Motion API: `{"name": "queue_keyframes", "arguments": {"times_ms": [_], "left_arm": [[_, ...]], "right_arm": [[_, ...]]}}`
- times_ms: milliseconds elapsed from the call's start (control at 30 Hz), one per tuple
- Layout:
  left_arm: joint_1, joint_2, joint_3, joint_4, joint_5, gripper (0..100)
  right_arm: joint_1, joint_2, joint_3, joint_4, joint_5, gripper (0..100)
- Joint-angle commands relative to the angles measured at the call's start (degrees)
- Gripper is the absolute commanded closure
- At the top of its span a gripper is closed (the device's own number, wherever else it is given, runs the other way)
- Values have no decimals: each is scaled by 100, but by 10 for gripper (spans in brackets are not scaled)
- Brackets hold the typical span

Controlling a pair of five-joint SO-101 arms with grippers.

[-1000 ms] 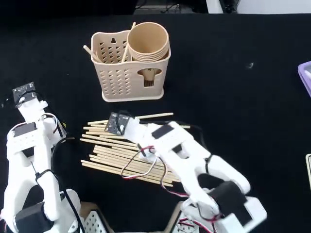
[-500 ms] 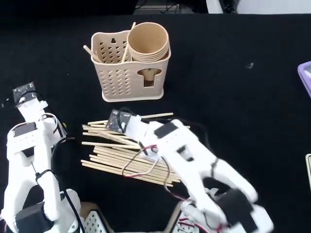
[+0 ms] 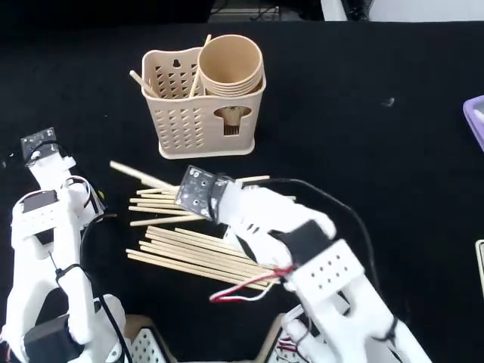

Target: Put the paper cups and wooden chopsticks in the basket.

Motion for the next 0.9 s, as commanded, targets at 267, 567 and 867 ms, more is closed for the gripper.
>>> {"name": "queue_keyframes", "arguments": {"times_ms": [267, 567, 867], "left_arm": [[31, -18, -22, -123, -9, 812], [31, -18, -22, -123, -9, 812], [48, -18, -22, -123, -9, 812]], "right_arm": [[62, -945, -848, -580, -668, 988], [62, -980, -866, -1811, -703, 988], [53, -936, -1007, -4185, -2163, 988]]}}
